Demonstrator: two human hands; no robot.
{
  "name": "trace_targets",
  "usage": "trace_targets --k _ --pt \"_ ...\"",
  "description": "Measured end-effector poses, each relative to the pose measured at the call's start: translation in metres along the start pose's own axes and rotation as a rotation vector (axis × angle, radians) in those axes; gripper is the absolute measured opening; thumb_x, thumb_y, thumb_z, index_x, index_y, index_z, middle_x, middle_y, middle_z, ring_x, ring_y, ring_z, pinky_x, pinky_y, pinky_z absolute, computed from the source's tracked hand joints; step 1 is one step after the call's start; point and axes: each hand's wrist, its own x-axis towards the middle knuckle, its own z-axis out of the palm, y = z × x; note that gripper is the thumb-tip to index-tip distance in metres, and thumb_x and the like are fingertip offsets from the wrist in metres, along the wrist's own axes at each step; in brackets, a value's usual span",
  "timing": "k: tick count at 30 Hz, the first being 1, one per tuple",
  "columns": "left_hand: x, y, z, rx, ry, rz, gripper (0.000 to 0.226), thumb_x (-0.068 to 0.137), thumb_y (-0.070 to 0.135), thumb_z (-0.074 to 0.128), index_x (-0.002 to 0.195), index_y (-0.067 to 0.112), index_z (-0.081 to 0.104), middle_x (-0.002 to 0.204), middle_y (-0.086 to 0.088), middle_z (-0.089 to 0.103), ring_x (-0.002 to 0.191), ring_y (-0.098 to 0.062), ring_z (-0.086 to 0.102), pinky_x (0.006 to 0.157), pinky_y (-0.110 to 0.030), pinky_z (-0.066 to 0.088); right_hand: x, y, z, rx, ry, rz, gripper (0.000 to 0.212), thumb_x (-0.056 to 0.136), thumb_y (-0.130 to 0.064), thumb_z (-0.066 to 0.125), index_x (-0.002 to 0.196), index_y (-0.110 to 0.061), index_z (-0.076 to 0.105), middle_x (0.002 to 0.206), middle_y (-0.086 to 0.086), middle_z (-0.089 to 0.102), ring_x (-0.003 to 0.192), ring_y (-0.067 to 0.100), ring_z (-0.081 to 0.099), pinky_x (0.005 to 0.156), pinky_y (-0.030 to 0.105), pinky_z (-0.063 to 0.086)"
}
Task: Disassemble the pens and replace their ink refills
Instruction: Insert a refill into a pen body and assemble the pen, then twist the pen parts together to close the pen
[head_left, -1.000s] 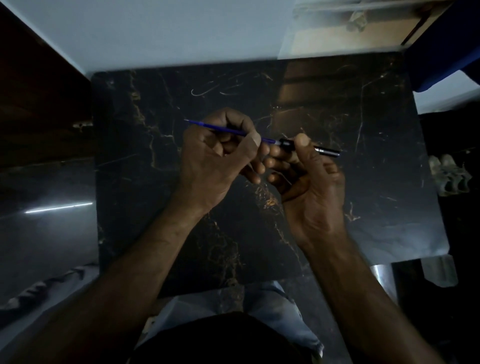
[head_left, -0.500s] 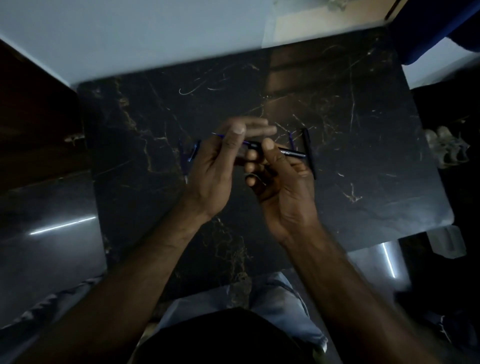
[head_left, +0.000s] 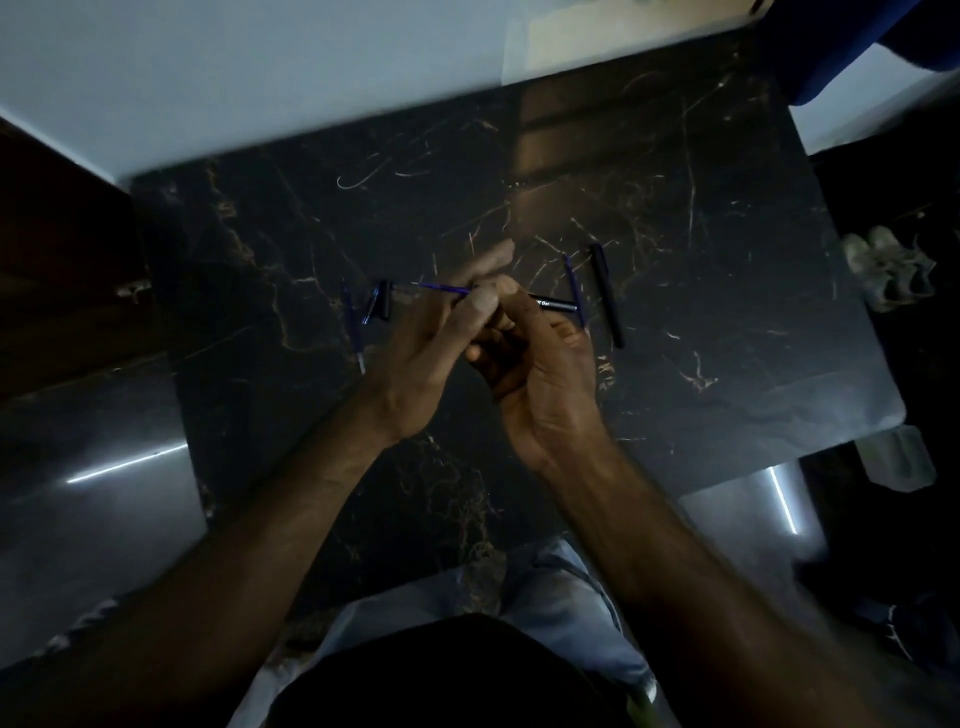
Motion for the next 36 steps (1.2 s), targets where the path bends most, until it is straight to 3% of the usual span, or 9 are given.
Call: trace_targets --k 3,7,9,12,17,24,30,33,36 --pt "-0.01 -0.017 -0.025 -0.016 0.146 0.07 0.055 0.109 0.035 0.038 0.156 0.01 0.051 0.154 -0.008 0.061 0.144 -0.025 0.057 0.117 -0.041 0.048 0.002 -0.005 -0.002 0.02 -0.011 -0.011 0.019 0.103 -0.017 0.063 0.096 -0.003 0.074 0.084 0.01 0.077 0.073 0.018 0.075 0.064 0.026 0.06" --pt "-0.008 -0.061 -0.074 0.513 0.573 -0.122 0.024 0.103 0.021 0.07 0.124 0.012 0.075 0.117 -0.003 0.079 0.105 -0.017 0.075 0.094 -0.032 0.061 0.007 -0.012 -0.006 -0.004 -0.045 -0.049 0.019 0.104 -0.017 0.062 0.094 -0.005 0.073 0.089 0.014 0.077 0.077 0.021 0.076 0.064 0.026 0.06" --pt "-0.004 -0.087 -0.088 0.701 0.528 -0.281 0.018 0.096 0.018 0.077 0.113 0.012 0.079 0.109 -0.007 0.08 0.1 -0.024 0.076 0.093 -0.039 0.06 0.009 -0.014 -0.005 -0.015 -0.056 -0.057 0.017 0.104 -0.016 0.062 0.097 -0.003 0.07 0.089 0.014 0.077 0.077 0.022 0.076 0.064 0.027 0.059" --pt "0.002 -0.108 -0.093 0.878 0.406 -0.344 0.014 0.095 0.024 0.077 0.105 0.015 0.078 0.103 -0.006 0.079 0.099 -0.026 0.075 0.083 -0.033 0.052 0.01 -0.014 -0.006 -0.025 -0.073 -0.083 0.016 0.105 -0.015 0.06 0.102 -0.001 0.067 0.09 0.015 0.077 0.077 0.023 0.076 0.064 0.028 0.059" --pt "0.008 -0.119 -0.093 0.903 0.434 -0.432 0.019 0.091 0.038 0.081 0.098 0.02 0.078 0.095 0.0 0.081 0.092 -0.023 0.077 0.077 -0.038 0.059 0.006 -0.013 -0.006 -0.043 -0.054 -0.075 0.015 0.105 -0.014 0.059 0.102 -0.001 0.065 0.087 0.014 0.076 0.075 0.022 0.075 0.063 0.027 0.059" --pt "0.012 -0.131 -0.097 0.905 0.419 -0.387 0.015 0.09 0.035 0.083 0.092 0.022 0.075 0.087 0.001 0.08 0.084 -0.021 0.075 0.072 -0.03 0.048 0.001 -0.014 -0.003 -0.059 -0.029 -0.073 0.015 0.105 -0.013 0.057 0.103 0.001 0.063 0.085 0.012 0.076 0.074 0.022 0.075 0.063 0.027 0.059" --pt "0.011 -0.119 -0.094 0.713 0.535 -0.44 0.012 0.09 0.034 0.08 0.091 0.023 0.076 0.08 0.008 0.073 0.07 -0.008 0.066 0.068 -0.027 0.053 -0.003 -0.016 -0.001 -0.044 -0.031 -0.091 0.016 0.104 -0.012 0.057 0.111 0.001 0.06 0.084 0.012 0.076 0.073 0.02 0.075 0.062 0.027 0.059" --pt "0.012 -0.079 -0.083 0.138 0.641 -0.418 0.008 0.099 0.022 0.076 0.092 0.02 0.073 0.076 0.008 0.074 0.061 -0.005 0.067 0.059 -0.033 0.058 -0.005 -0.017 -0.002 -0.04 -0.02 -0.095 0.014 0.104 -0.012 0.056 0.104 0.001 0.063 0.084 0.012 0.077 0.073 0.02 0.076 0.063 0.027 0.059" --pt "0.004 -0.017 -0.058 -0.374 0.583 -0.201 0.003 0.098 0.026 0.073 0.096 0.025 0.076 0.088 0.003 0.08 0.076 -0.011 0.077 0.058 -0.026 0.061 -0.008 -0.02 0.001 -0.02 0.003 -0.104 0.018 0.105 -0.012 0.056 0.094 -0.008 0.069 0.087 0.013 0.078 0.075 0.022 0.077 0.065 0.027 0.059"
